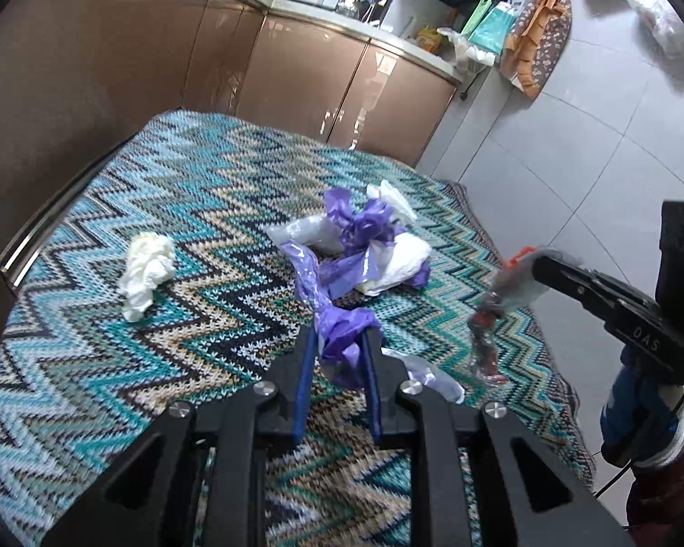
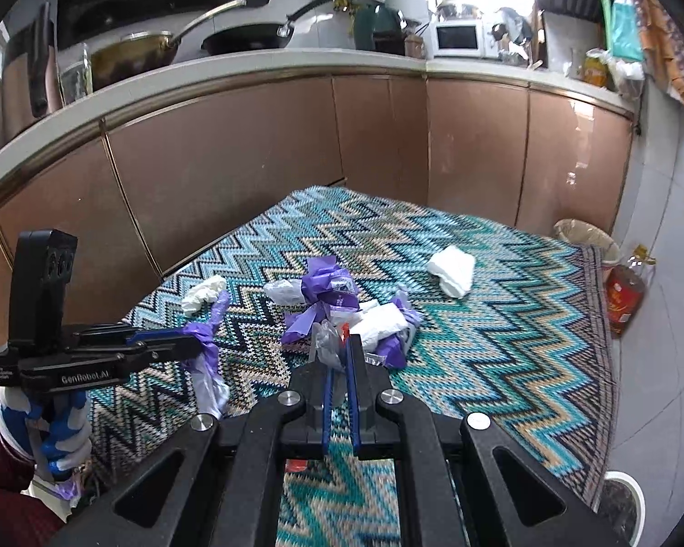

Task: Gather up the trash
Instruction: 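Carry both wrappers over the white bin and open both tools to drop them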

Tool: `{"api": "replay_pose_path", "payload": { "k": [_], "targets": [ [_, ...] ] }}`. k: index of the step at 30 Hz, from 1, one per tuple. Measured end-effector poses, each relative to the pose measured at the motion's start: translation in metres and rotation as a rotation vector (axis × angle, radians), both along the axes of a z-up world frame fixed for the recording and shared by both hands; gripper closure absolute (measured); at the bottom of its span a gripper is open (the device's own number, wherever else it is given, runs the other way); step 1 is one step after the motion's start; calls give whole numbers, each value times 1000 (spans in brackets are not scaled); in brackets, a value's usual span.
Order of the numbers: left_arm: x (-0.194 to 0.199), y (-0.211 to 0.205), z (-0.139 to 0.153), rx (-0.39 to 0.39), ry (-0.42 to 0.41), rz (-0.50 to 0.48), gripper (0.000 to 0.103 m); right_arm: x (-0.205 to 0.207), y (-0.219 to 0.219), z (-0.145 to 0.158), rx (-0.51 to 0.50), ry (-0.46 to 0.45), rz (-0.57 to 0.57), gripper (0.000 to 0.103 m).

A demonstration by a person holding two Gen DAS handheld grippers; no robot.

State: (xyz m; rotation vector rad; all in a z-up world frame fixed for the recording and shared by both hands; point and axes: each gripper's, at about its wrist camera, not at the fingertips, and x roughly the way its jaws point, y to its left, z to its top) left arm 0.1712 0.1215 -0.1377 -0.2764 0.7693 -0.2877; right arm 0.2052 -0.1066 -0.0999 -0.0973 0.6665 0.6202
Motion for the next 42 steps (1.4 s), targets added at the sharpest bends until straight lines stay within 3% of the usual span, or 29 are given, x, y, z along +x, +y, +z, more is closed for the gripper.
{"api": "replay_pose_path", "payload": {
  "k": [5,10,22,27,33,42],
  "targets": [
    [-20,-12,24,14,-45,-7,84,-26,-26,13,25,-41,-46,97],
    [-28,-48,44,45,-73,-80,84,-52,-70,23,59,-81,-121,97],
    [2,-241,62,184,-109,-437,84,-91,-236,12,42,-125,-495,97],
    [28,-331,50,217,-80,-557,84,-83,-288,-7,15,-89,-611,97],
    [56,-419,16,268,-27,-636,84,-56,-334,-37,-19,-32,-700,97],
    [85,-494,-46,341,79,-678,81,-26,-371,-82,-11,81,-767,96]
  ]
}}
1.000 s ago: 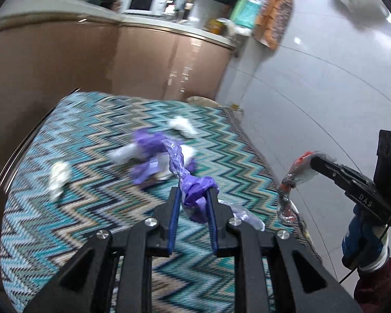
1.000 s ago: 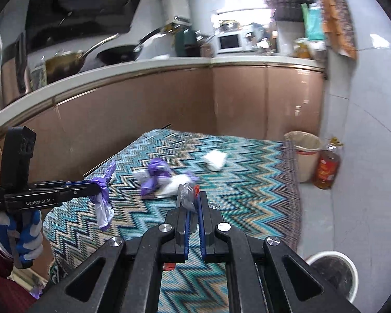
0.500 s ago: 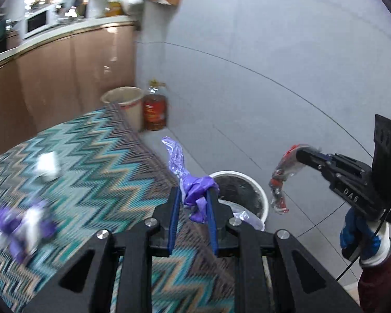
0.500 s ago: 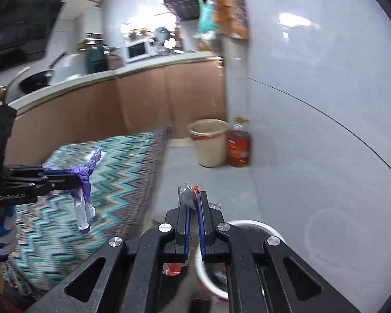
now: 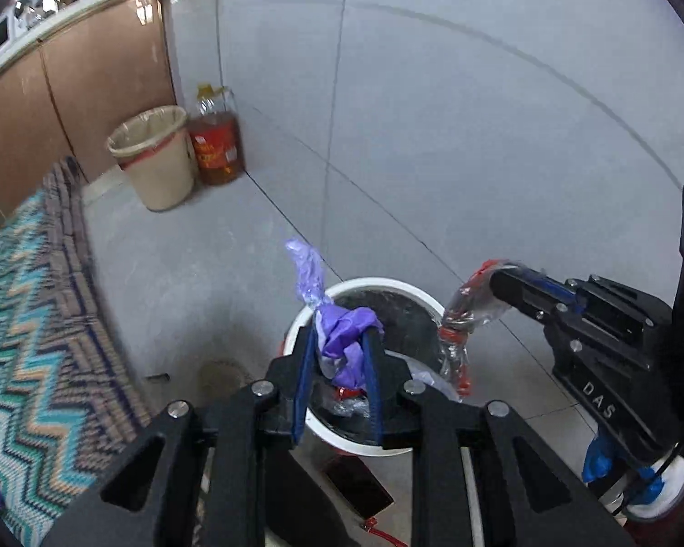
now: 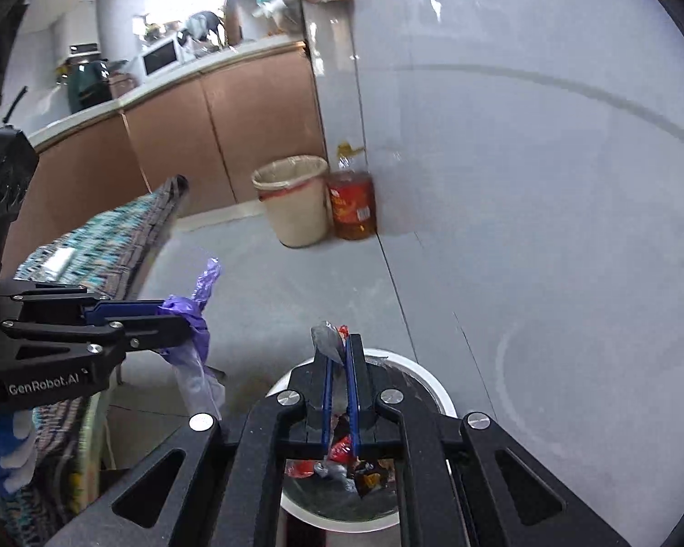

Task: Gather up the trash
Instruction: 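Carry both wrappers over the white bin and open both tools to drop them, then move both tools back toward the remaining trash on the table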

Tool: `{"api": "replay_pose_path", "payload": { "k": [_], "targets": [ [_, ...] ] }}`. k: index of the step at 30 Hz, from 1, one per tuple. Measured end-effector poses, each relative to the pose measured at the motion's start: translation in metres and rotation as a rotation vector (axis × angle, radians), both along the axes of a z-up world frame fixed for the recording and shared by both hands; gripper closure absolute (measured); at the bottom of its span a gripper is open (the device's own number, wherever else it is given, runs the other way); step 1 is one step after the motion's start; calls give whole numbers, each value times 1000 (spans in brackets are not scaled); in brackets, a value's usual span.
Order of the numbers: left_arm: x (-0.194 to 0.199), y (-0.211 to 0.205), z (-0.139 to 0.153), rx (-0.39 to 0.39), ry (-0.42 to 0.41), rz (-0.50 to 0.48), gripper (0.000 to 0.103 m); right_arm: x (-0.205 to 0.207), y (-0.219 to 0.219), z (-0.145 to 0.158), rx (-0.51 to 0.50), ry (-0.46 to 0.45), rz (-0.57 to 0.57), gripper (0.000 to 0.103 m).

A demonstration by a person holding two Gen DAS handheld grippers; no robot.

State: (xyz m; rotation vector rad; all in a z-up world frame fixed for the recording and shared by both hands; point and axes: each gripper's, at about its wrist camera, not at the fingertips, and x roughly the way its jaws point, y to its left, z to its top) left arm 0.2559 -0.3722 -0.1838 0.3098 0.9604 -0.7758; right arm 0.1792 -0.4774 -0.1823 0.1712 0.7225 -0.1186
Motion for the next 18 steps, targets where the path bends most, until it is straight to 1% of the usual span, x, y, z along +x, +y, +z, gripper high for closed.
{"api": "replay_pose_path", "payload": {
  "k": [1,2,3,4,5,9,11,13,15,18],
  "targets": [
    [2,-3,-5,4,8,0,76,1,-3,-4,3,9,-7,90],
    [6,-6,-9,4,20,1,73,3,-6,-6,4,18,-16,81],
    [8,-8,-12,-1,29,4,66,3,-8,-9,7,24,-25,76],
    [9,-9,-13,-8,33,8,62,3,-9,-10,8,26,-35,68],
    [11,-9,-15,-12,35,11,62,2,-12,-11,10,27,-41,64],
    [13,-9,-14,-30,44,19,61,-2,-14,-11,13,39,-50,64],
    [9,-3,-8,-43,27,25,61,-2,-15,-10,16,38,-49,64],
    [5,3,-2,-60,-2,39,61,-7,-13,-5,23,32,-50,62],
    [1,14,8,-97,-31,54,61,-7,-9,1,26,23,-51,61],
    [-8,35,24,-146,-103,83,61,-8,3,12,23,2,-38,59]
  ]
}}
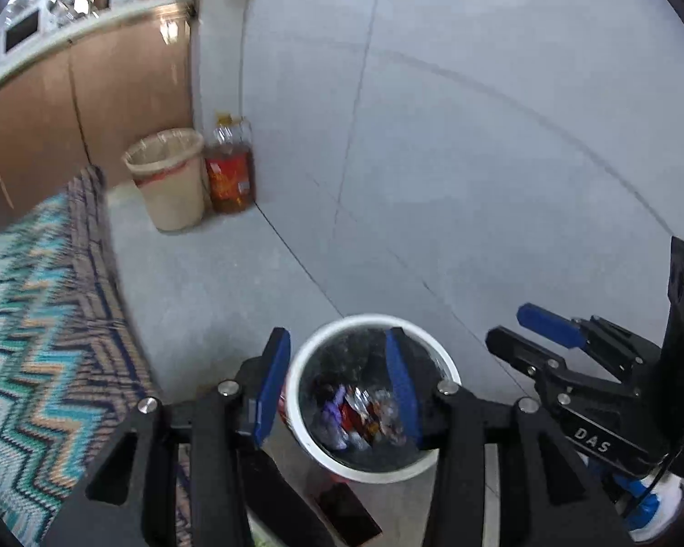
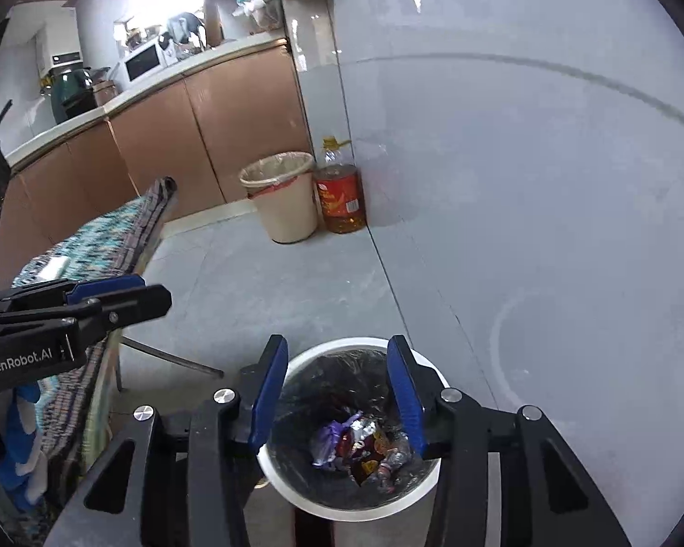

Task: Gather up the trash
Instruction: 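Move both tools back toward the remaining trash on the table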

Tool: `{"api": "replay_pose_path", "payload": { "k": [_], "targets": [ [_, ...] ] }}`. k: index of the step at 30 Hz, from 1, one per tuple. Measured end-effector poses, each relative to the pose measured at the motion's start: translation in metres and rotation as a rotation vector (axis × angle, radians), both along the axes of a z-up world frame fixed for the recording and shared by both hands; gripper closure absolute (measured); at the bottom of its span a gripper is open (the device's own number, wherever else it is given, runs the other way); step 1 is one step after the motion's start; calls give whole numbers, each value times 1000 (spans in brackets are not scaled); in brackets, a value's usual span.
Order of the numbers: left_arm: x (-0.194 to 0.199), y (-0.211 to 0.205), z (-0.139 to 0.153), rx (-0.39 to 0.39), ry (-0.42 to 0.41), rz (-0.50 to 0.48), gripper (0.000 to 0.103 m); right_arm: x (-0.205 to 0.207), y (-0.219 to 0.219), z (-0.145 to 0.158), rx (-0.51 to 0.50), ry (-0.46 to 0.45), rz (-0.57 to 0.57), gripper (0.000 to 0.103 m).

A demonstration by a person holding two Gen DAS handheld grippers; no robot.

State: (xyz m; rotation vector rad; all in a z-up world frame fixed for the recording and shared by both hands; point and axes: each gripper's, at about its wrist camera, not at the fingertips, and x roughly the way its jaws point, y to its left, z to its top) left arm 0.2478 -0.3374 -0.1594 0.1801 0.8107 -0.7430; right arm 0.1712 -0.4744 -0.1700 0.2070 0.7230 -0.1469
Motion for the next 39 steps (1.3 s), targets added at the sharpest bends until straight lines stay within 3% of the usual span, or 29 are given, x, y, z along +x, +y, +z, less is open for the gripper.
{"api": "replay_pose_path", "payload": {
  "k": [3,12,21,23,25,26,30,39],
  "targets": [
    [-10,20,16,-24,-51,19,61,-8,15,15,-11,-26,21,58],
    [-36,93,53,-94,-74,84,61,-44,74,72,-38,-138,93,54],
    [-77,184,95,-149,-174,206,61,-65,146,119,-83,-237,210,49],
    [-84,205,103,-149,-212,245,60,-66,164,125,-89,-253,242,49],
    [-91,228,112,-153,-252,290,48,-65,181,131,-96,-270,271,49],
    [-96,242,116,-157,-274,318,46,-65,188,133,-97,-275,281,48],
    [-108,282,129,-160,-331,408,45,-64,223,142,-108,-294,344,46],
    [-120,350,135,-170,-362,558,43,-61,284,147,-144,-297,453,43]
  ]
}}
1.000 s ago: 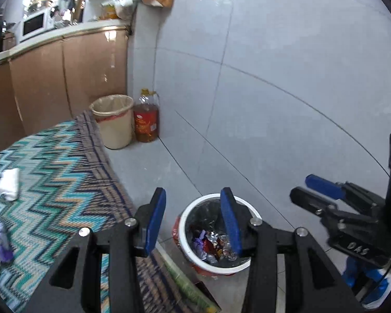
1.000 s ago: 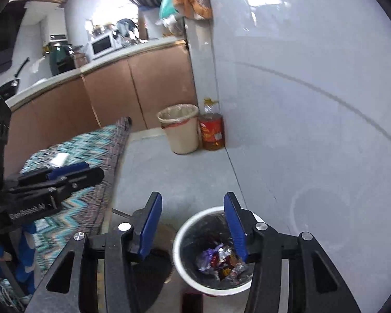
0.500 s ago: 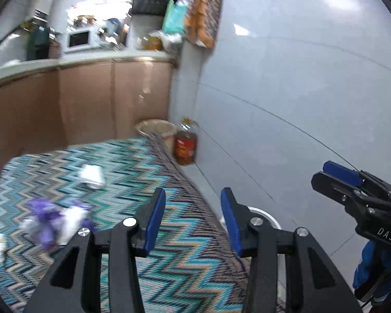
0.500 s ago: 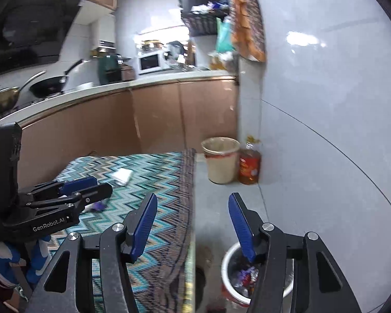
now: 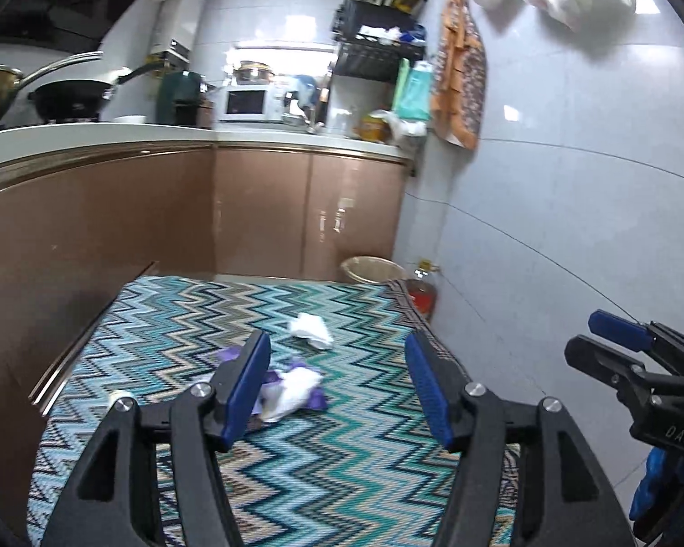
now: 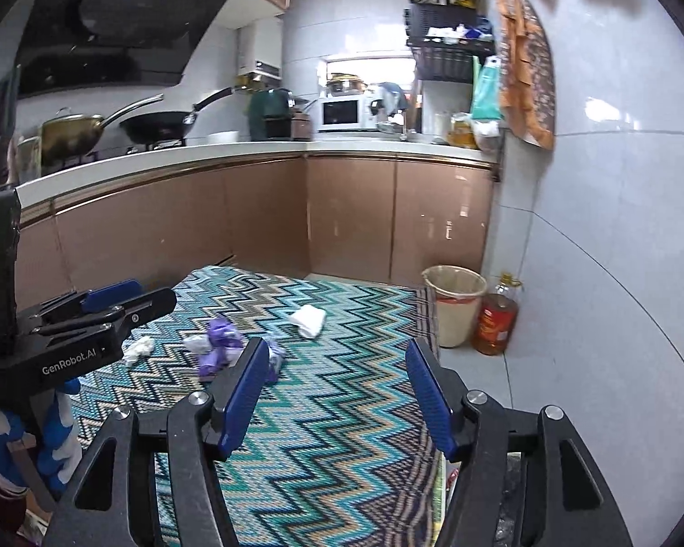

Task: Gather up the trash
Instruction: 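Move both tools back toward the remaining trash on the table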

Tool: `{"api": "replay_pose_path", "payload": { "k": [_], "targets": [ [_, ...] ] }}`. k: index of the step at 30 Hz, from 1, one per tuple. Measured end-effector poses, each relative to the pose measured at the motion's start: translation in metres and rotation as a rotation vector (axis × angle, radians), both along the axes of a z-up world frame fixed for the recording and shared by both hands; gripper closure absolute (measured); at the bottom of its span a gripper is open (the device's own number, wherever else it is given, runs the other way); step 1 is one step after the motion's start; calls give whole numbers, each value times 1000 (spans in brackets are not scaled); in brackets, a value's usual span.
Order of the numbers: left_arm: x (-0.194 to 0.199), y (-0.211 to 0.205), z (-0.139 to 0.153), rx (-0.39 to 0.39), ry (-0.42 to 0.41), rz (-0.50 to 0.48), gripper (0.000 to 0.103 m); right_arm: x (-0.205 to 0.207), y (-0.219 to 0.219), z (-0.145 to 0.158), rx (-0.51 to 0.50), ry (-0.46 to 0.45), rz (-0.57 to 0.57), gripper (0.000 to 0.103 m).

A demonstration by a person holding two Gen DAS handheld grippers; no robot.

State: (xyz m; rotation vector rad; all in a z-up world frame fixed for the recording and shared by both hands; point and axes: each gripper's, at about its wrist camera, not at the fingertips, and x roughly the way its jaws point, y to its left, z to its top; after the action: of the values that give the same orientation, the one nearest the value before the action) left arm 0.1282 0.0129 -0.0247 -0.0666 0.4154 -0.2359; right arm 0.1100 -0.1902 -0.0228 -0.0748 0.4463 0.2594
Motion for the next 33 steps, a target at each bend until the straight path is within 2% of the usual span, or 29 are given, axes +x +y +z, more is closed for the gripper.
{"api": "replay_pose_path", "payload": {
  "k": [8,24,33],
  "targets": [
    [-3,31,-5,-9,-25,50,43,9,29,7,-32,-13,18,42],
    [-6,76,-15,-42,-8,107,43,20,70,8,-82,10,65,39],
    [-7,100,-31,-67,13,152,43,26,85,0,-96,38,93,39]
  ]
}}
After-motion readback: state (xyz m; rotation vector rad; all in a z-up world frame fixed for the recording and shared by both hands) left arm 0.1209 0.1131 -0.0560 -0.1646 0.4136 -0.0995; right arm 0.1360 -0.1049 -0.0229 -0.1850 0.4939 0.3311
